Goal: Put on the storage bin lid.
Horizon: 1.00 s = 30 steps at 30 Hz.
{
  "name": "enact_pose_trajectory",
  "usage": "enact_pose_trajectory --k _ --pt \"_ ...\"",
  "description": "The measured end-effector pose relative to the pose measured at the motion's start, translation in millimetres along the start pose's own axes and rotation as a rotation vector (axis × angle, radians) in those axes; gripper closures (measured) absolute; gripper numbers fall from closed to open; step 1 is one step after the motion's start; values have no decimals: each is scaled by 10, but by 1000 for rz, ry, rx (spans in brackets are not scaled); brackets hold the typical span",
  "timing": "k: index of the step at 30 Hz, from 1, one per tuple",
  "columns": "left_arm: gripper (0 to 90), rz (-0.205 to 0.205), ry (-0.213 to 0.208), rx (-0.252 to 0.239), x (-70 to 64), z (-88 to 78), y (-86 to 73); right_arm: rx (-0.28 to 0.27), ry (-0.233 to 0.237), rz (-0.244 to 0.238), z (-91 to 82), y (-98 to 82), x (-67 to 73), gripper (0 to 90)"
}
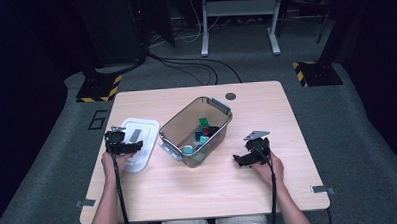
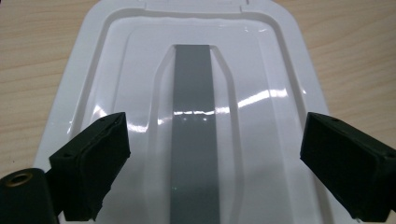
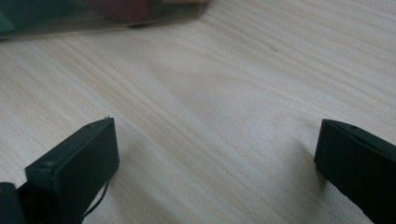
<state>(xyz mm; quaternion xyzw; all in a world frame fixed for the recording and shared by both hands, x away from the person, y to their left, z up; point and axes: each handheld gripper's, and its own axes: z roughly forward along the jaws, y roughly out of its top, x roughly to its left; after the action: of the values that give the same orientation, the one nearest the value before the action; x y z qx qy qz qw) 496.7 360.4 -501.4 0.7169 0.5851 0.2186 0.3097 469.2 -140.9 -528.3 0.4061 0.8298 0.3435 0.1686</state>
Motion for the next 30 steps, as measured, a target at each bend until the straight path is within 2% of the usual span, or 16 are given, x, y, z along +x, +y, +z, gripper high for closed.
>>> enact_pose_trajectory --k 1,3,8,13,16,19,20,22,24,28,30 --pt "148 -5 10 0 3 19 7 0 1 -1 1 0 -1 0" --pt "171 2 16 8 35 42 16 0 1 0 1 1 -1 0" --pt "356 12 34 18 68 69 20 0 1 0 1 1 -1 0" --pt "449 32 75 21 62 76 30 0 1 0 1 1 0 0" --pt "458 55 73 33 59 79 39 0 1 0 1 1 0 0" --pt "526 102 67 26 23 84 42 0 1 0 1 0 0 0" --pt "610 93 45 30 20 85 40 0 1 0 1 1 0 0" --pt "649 75 28 14 41 94 26 0 1 -2 1 0 -1 0" --pt "651 59 10 9 62 93 15 0 1 0 1 1 0 0" --pt "653 79 9 16 61 93 24 0 1 0 1 0 0 0" --pt "657 62 4 3 57 97 19 0 1 0 2 0 0 0"
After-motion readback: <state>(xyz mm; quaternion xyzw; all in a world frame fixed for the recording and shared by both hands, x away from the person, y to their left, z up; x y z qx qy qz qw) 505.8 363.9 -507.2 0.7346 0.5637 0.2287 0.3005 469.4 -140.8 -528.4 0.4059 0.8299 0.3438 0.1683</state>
